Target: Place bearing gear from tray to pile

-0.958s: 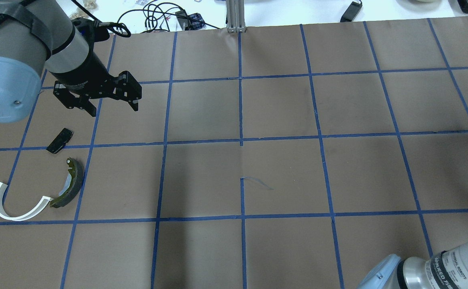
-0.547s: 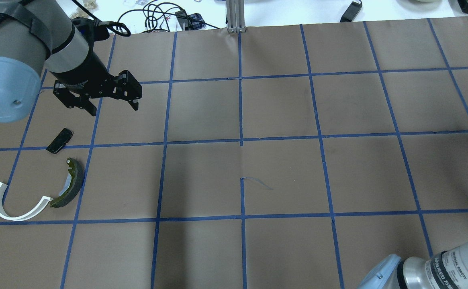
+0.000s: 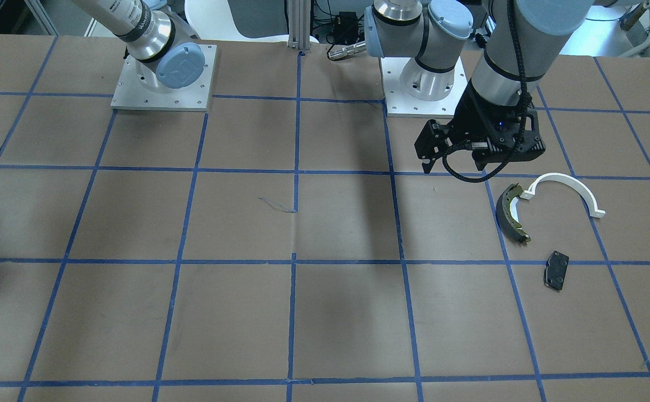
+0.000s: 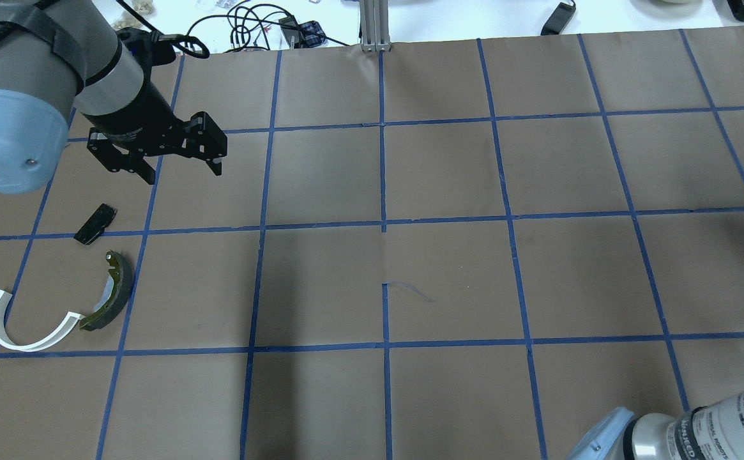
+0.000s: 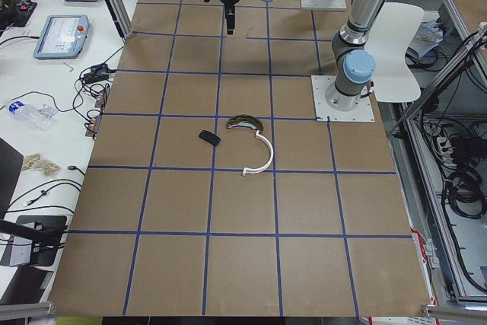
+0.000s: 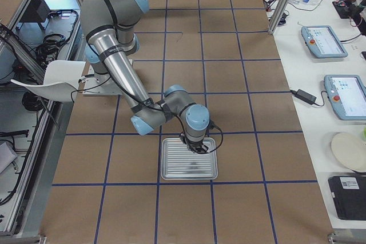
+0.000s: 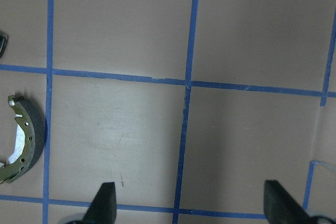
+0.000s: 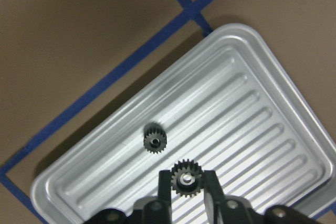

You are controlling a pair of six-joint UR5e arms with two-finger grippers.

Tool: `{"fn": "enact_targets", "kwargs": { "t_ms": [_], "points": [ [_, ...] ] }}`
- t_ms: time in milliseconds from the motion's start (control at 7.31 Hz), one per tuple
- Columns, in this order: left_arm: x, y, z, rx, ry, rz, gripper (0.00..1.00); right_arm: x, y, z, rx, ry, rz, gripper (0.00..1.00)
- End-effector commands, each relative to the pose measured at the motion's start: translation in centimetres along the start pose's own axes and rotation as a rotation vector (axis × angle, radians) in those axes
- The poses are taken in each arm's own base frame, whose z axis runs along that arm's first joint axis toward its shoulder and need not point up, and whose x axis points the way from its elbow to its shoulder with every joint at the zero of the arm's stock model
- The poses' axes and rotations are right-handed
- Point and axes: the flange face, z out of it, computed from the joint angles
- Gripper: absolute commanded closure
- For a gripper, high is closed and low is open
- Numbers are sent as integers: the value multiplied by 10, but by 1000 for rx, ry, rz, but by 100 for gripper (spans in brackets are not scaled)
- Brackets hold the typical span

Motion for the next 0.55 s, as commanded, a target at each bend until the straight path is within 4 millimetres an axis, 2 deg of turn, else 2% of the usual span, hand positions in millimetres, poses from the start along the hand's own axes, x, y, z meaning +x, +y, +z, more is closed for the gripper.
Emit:
{"fn": "enact_targets", "kwargs": {
  "t_ms": [0, 137, 410],
  "points": [
    [0, 0, 3, -3, -6, 9, 0, -47, -65, -51, 7, -14, 164, 85],
    [0, 2, 1, -1, -8, 9, 0, -78, -110, -63, 9, -25, 237, 85],
    [-2, -6, 9, 20, 2, 2, 0, -148, -224, -69, 6, -34, 393, 85]
  ]
}}
